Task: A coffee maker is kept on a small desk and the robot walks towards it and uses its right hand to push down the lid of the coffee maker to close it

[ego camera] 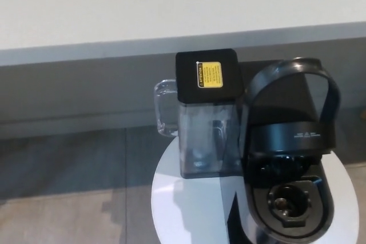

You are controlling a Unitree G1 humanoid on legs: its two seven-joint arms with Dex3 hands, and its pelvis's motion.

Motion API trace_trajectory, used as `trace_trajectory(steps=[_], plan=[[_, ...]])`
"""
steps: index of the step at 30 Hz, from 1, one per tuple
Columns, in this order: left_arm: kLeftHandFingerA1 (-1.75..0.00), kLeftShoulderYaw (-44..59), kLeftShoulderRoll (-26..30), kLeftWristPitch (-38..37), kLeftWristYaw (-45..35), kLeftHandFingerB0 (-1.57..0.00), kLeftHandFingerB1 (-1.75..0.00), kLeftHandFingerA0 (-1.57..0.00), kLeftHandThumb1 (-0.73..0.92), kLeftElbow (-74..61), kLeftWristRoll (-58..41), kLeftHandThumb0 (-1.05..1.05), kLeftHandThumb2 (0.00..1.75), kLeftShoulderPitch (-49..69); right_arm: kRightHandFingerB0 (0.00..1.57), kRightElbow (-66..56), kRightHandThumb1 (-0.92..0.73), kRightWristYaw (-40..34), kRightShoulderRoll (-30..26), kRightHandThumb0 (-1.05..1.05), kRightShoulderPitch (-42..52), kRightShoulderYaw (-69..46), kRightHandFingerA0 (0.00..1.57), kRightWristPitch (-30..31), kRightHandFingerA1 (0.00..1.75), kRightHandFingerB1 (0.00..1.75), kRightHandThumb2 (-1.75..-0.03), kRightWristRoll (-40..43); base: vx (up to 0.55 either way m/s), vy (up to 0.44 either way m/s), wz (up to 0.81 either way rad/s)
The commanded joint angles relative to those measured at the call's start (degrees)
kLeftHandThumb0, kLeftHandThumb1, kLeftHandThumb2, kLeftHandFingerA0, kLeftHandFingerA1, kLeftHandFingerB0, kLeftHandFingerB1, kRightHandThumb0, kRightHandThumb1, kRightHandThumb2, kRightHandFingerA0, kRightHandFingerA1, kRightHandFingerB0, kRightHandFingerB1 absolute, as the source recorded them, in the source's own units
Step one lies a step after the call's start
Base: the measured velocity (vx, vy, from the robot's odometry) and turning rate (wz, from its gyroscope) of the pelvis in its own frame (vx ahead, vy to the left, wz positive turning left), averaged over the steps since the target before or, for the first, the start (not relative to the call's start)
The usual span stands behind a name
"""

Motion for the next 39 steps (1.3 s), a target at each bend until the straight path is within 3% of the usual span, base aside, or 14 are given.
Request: trace_trajectory(steps=[1,2,3,15,17,18,21,22,25,26,27,33,34,39], plan=[[-0.36,0.50,0.75,-0.12,0.44,-0.06,-0.24,-0.03,0.42,-0.19,-0.29,-0.72,0.86,0.52,0.00,0.36,-0.56,-0.54,-1.29,-0.85,-0.07,-0.05,0.05,-1.12,0.31,0.16,-0.95,-0.57,0.00,-0.081,0.05],[-0.37,0.54,0.72,0.02,0.69,-0.09,-0.26,-0.06,0.50,-0.11,-0.27,-0.80,0.56,0.56,0.00,0.71,-0.55,-0.53,-1.36,-0.85,-0.42,-0.04,0.06,-1.21,0.32,0.16,-0.95,-0.57,0.00,0.000,0.00],[-0.35,0.33,0.78,-0.14,0.79,-0.10,-0.23,-0.03,0.44,-0.04,0.00,-0.74,0.87,0.61,0.00,1.20,-0.55,-0.68,-1.47,-0.85,-0.79,0.03,0.11,-1.18,0.34,0.16,-0.95,-0.69,0.00,0.000,0.00],[-0.37,2.58,0.64,-0.46,0.13,-0.09,-0.27,-0.05,0.54,-0.29,-2.00,-0.82,0.56,0.58,0.00,-8.06,-0.61,6.20,-4.89,-0.84,-6.44,-1.60,0.06,-2.80,0.33,0.07,-0.87,3.05,0.00,0.000,0.00],[-0.35,3.09,0.90,-0.09,0.08,-0.10,-0.26,-0.04,0.55,-0.13,-1.96,-0.81,0.57,0.39,0.00,-11.88,-0.80,7.28,-5.95,-0.90,-9.05,-1.78,0.09,-0.47,0.36,0.20,-0.64,3.35,0.00,0.000,0.00],[-0.37,3.24,1.09,-0.16,-0.03,-0.09,-0.27,-0.02,0.57,-0.10,-1.96,-0.86,0.57,0.37,0.01,-15.77,-0.67,7.87,-7.05,-1.00,-10.30,-1.38,0.13,1.79,0.43,0.25,-1.08,2.97,0.00,0.000,0.00],[-0.37,3.53,1.15,-0.18,-0.12,-0.09,-0.27,-0.02,0.57,-0.06,-1.78,-0.86,0.57,0.35,0.01,-18.78,-0.67,8.28,-7.51,-1.00,-10.43,-1.35,0.13,4.00,0.43,0.25,-1.08,2.89,0.00,0.000,0.00],[-0.17,3.58,1.31,-0.23,-0.05,-0.13,-0.22,-0.04,0.52,-0.02,-1.65,-0.88,0.94,0.30,0.08,-24.83,-0.83,9.89,-8.76,-0.94,-12.82,-0.86,0.35,7.46,0.58,0.28,-0.65,3.69,0.00,0.000,0.00],[-0.17,3.64,1.54,-0.30,0.06,-0.13,-0.22,-0.04,0.52,0.03,-1.47,-0.88,0.94,0.24,0.08,-34.50,-0.83,12.36,-10.56,-0.94,-16.29,-0.27,0.35,13.36,0.58,0.28,-0.65,4.81,0.00,0.000,0.00],[-0.20,3.56,1.54,-0.15,0.44,-0.14,-0.25,-0.03,0.52,-0.02,-1.38,-0.88,0.95,0.30,0.08,-36.86,-0.71,13.09,-11.02,-0.97,-17.61,0.32,0.27,13.61,0.57,0.20,-1.09,4.59,0.00,0.000,0.00],[-0.22,3.49,1.46,-0.12,0.67,-0.14,-0.25,-0.03,0.53,-0.05,-1.30,-0.89,0.95,0.32,0.04,-40.40,-0.87,13.72,-11.38,-1.03,-19.30,1.06,0.19,15.69,0.43,0.27,-0.67,4.67,0.00,0.000,0.00],[-0.25,4.31,1.09,-0.16,0.98,-0.11,-0.26,-0.02,0.53,0.10,-1.92,-0.85,0.97,0.03,0.04,-50.59,-0.90,14.83,-11.88,-1.05,-25.24,3.33,0.18,24.46,0.54,0.29,-0.69,4.43,0.00,0.000,0.00],[-0.24,5.45,0.92,-0.38,0.20,-0.09,-0.31,-0.01,0.55,-0.21,-3.15,-0.84,1.00,0.34,0.08,-51.45,-0.72,15.77,-12.02,-1.04,-28.97,4.97,0.12,25.39,0.58,0.22,-1.16,3.87,0.00,0.000,0.00],[-0.18,6.62,0.92,-0.59,-0.31,-0.04,-0.29,-0.01,0.61,-0.42,-3.51,-0.91,1.01,0.46,0.06,-52.39,-0.69,16.63,-12.31,-0.97,-33.63,6.77,0.14,27.97,0.59,0.22,-1.17,2.75,0.00,0.000,0.00]])
